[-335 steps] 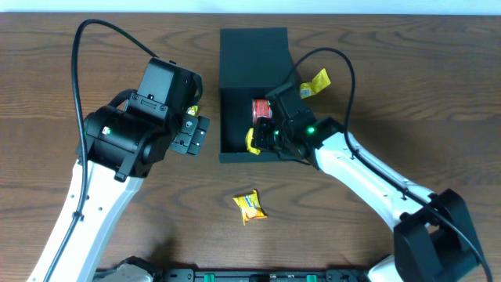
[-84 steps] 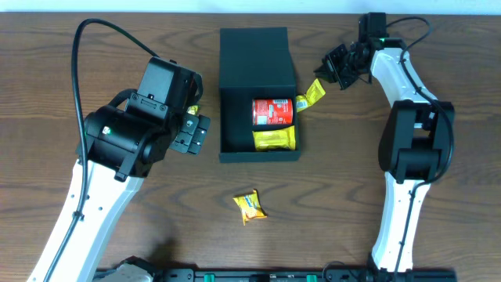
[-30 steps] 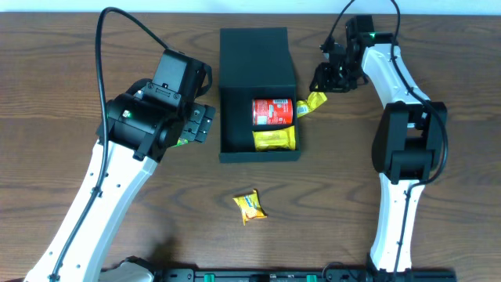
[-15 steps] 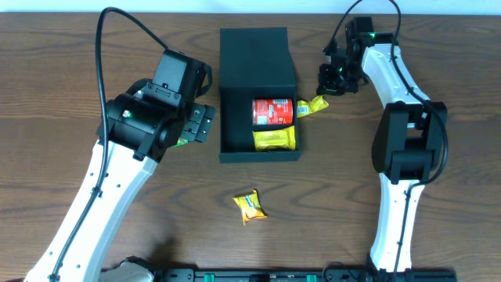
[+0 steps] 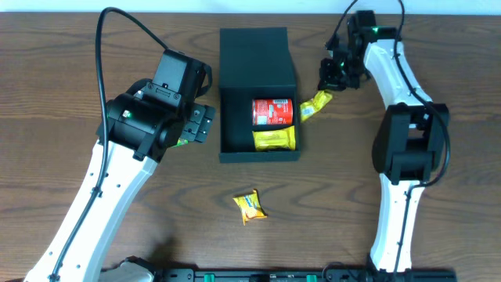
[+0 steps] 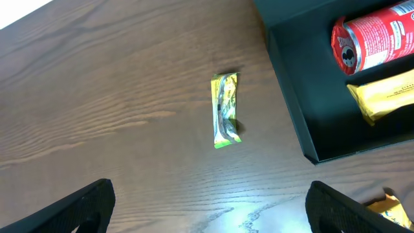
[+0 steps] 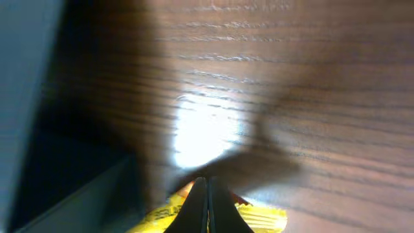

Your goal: Pack container

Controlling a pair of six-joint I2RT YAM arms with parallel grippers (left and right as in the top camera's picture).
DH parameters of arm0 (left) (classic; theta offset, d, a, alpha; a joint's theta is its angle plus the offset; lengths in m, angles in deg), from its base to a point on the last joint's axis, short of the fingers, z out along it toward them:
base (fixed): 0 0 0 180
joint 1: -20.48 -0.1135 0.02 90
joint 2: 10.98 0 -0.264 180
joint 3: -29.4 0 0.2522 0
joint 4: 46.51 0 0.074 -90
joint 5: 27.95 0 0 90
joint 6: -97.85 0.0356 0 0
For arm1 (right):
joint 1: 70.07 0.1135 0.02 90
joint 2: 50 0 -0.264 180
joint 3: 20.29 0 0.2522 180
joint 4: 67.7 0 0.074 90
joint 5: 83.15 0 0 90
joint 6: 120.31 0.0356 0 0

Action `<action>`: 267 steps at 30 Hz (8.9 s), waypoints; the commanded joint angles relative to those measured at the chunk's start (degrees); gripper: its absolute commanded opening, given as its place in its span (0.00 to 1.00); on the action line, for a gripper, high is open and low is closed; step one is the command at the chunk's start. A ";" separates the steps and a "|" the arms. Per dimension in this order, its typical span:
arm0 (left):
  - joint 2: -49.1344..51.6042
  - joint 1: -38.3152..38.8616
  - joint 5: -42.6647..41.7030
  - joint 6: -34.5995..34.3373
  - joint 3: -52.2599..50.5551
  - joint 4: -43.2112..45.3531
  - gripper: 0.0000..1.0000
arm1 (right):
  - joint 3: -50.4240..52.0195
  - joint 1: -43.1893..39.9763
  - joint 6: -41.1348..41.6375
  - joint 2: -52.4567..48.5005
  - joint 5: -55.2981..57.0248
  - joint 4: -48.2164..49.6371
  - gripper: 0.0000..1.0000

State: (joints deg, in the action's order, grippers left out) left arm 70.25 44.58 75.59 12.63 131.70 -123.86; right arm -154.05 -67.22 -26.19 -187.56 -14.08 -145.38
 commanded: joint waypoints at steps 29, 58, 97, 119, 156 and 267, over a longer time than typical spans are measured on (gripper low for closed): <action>-9.05 -0.15 9.38 -0.07 5.20 -6.01 0.95 | -3.08 28.55 5.16 18.75 13.99 -4.66 0.01; -9.25 -0.15 9.33 -0.09 5.18 -6.49 0.95 | -3.08 31.08 -5.55 5.42 11.28 1.79 0.17; -4.33 -11.23 -6.80 10.45 5.16 -3.82 0.95 | -21.00 25.70 13.11 22.80 29.31 -22.73 0.85; 29.40 -13.62 -15.17 21.73 5.16 7.61 0.98 | -20.72 21.14 16.83 32.87 33.16 -33.35 0.92; 36.04 -21.73 -28.41 12.70 -3.58 11.87 0.61 | -20.70 21.18 16.85 32.87 32.48 -33.35 0.97; 23.65 10.78 -6.12 -28.20 -9.09 16.17 0.39 | -20.55 21.18 15.10 31.04 32.50 -33.35 0.99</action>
State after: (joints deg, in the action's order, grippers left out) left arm 93.73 54.46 64.58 -14.71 123.17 -107.84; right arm -174.66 -45.62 -10.15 -156.02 18.05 -178.56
